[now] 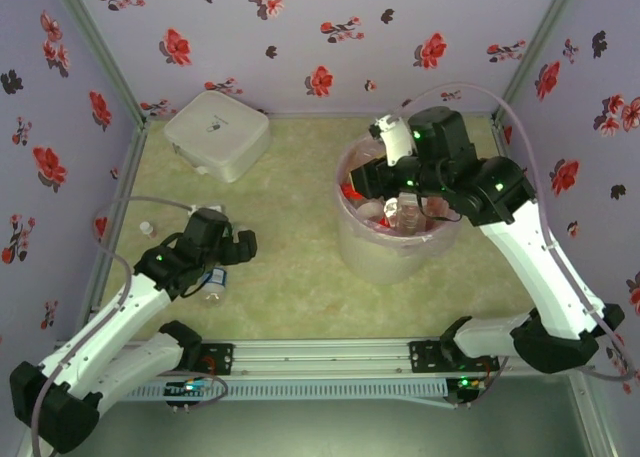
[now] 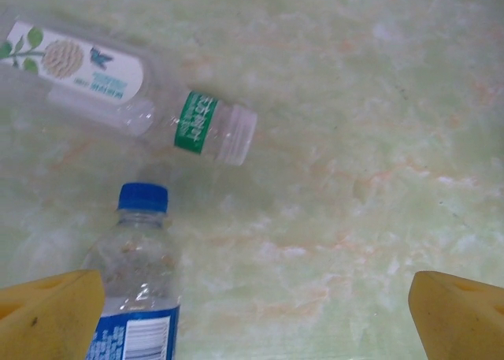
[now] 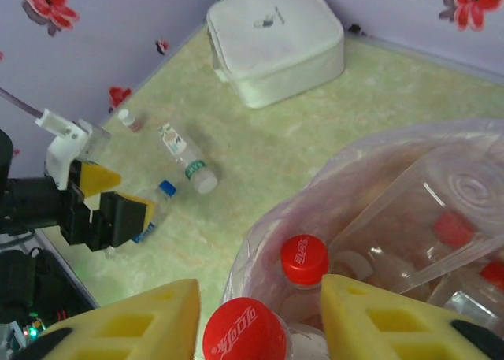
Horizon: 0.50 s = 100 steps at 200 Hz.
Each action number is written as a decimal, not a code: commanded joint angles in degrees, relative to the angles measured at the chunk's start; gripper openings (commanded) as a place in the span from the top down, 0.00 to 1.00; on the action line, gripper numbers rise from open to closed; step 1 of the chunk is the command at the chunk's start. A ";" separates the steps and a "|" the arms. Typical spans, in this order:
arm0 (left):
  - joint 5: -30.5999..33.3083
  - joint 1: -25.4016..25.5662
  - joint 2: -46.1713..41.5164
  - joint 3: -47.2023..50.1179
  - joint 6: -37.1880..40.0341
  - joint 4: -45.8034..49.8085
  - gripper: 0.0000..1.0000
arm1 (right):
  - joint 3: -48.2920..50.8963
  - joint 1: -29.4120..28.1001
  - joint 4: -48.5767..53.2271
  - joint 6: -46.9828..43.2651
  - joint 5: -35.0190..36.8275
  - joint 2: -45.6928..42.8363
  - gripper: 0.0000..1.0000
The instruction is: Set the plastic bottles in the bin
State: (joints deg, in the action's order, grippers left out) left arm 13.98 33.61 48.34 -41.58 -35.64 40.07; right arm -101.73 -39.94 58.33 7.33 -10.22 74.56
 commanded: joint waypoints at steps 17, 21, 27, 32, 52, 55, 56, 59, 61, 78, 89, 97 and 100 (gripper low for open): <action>4.12 -0.51 -0.80 1.82 -5.34 6.77 0.00 | 3.38 -0.57 1.09 -2.27 3.90 1.25 0.63; 4.45 -0.58 -0.80 1.90 -5.67 7.18 0.00 | 3.72 -0.53 1.01 -2.39 4.59 1.41 0.63; 5.33 -0.58 -0.82 2.11 -6.26 7.80 0.00 | 4.14 -0.51 0.92 -2.50 5.65 1.76 0.64; 5.80 -0.55 -0.77 2.20 -6.61 8.35 0.00 | 4.34 -0.37 0.94 -2.58 6.26 2.08 0.65; 6.95 -0.56 -0.44 2.59 -7.93 9.74 0.00 | 4.70 0.14 0.03 -2.34 6.49 3.13 0.66; 6.98 -0.61 -0.44 2.74 -8.14 9.76 0.00 | 4.73 0.17 -0.17 -2.28 6.26 3.24 0.66; 6.96 -0.63 -0.44 2.74 -8.22 9.76 0.00 | 4.72 0.24 -0.25 -2.26 6.22 3.23 0.66; 7.02 -0.61 -0.47 2.89 -8.43 9.76 0.00 | 4.70 0.36 -0.50 -2.24 6.06 3.31 0.67; 7.03 -0.57 -0.44 3.04 -8.60 9.76 0.00 | 4.70 0.39 -0.60 -2.19 6.01 3.42 0.67; 6.85 -0.58 -0.22 4.23 -9.82 9.74 0.00 | 3.93 1.04 -1.28 -1.78 5.74 3.74 0.67; 6.71 -0.59 -0.05 5.07 -10.54 9.76 0.00 | 3.12 1.41 -1.49 -1.30 5.51 3.74 0.61; 6.76 -0.60 0.02 5.66 -11.12 9.68 0.00 | 2.55 1.73 -2.18 -0.89 4.09 3.17 0.48; 6.76 -0.55 0.14 5.86 -11.45 9.55 0.00 | 2.44 1.86 -2.69 -0.66 3.21 2.83 0.44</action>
State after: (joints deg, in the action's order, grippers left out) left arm 18.85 33.45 48.14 -37.63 -43.53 47.77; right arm -98.24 -39.13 56.42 6.22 -6.28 77.52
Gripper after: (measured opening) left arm 0.997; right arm 0.437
